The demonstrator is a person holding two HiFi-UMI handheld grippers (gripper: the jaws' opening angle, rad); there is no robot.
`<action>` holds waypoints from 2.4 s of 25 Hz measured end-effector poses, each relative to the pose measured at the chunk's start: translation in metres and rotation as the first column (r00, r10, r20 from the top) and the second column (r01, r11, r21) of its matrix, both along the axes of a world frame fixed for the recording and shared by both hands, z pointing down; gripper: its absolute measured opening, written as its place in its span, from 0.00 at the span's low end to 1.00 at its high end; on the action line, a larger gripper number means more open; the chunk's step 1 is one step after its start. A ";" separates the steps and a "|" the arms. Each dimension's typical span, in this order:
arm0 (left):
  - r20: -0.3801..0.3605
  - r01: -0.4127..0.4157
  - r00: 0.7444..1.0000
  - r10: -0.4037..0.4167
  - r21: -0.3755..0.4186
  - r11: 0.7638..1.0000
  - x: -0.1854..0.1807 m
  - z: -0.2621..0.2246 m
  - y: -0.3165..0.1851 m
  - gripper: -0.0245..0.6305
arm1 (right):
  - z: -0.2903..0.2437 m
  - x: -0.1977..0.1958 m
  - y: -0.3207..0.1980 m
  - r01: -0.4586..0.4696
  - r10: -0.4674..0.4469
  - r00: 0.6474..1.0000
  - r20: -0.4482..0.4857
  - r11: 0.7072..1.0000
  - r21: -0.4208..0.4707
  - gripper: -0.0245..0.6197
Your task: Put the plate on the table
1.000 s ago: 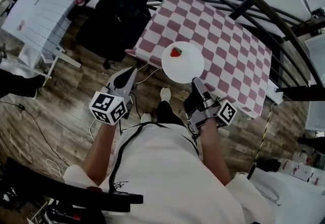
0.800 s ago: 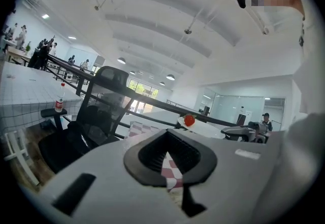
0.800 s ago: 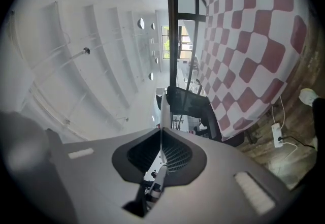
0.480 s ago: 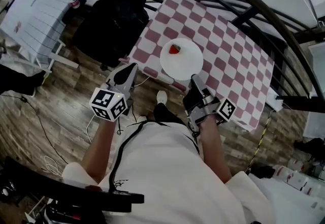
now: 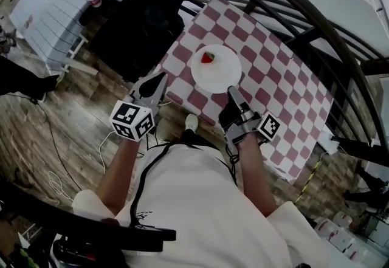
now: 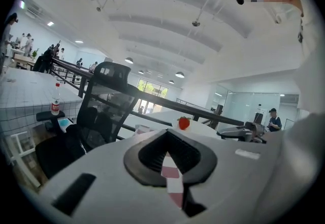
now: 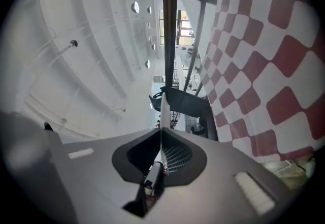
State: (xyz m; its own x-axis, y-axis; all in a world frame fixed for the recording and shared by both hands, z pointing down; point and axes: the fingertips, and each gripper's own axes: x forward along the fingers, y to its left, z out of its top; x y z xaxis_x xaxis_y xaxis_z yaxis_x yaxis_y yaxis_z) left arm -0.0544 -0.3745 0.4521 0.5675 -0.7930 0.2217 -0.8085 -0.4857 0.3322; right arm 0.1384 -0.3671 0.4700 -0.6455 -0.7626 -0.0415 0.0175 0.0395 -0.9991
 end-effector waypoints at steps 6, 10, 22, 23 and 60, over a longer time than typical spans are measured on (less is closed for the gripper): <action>0.023 0.058 0.998 -0.057 -0.010 0.998 0.015 0.008 -0.032 0.04 | 0.014 0.011 -0.045 0.075 -0.075 0.997 0.002 0.997 0.009 0.07; 0.038 0.088 0.995 -0.087 -0.016 0.996 0.018 0.014 -0.048 0.04 | 0.029 0.014 -0.066 0.110 -0.110 0.994 -0.004 0.994 -0.009 0.06; 0.035 0.129 0.991 -0.127 -0.071 0.989 0.024 0.041 -0.087 0.04 | 0.069 0.016 -0.118 0.175 -0.176 0.984 -0.032 0.984 -0.046 0.06; 0.032 0.130 0.991 -0.128 -0.076 0.989 0.023 0.044 -0.088 0.04 | 0.072 0.015 -0.119 0.178 -0.180 0.983 -0.035 0.983 -0.048 0.06; 0.049 0.021 0.999 -0.013 -0.174 0.985 -0.003 0.133 -0.147 0.04 | 0.234 -0.034 -0.191 0.085 -0.116 0.984 -0.139 0.973 -0.213 0.06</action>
State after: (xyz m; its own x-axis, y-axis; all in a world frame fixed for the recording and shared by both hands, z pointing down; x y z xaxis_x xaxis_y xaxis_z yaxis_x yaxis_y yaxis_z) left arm -0.0571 -0.5213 0.5849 0.5398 -0.7493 0.3836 -0.8330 -0.4100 0.3715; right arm 0.1039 -0.5584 0.7041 -0.7061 -0.6758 0.2113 -0.1387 -0.1606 -0.9772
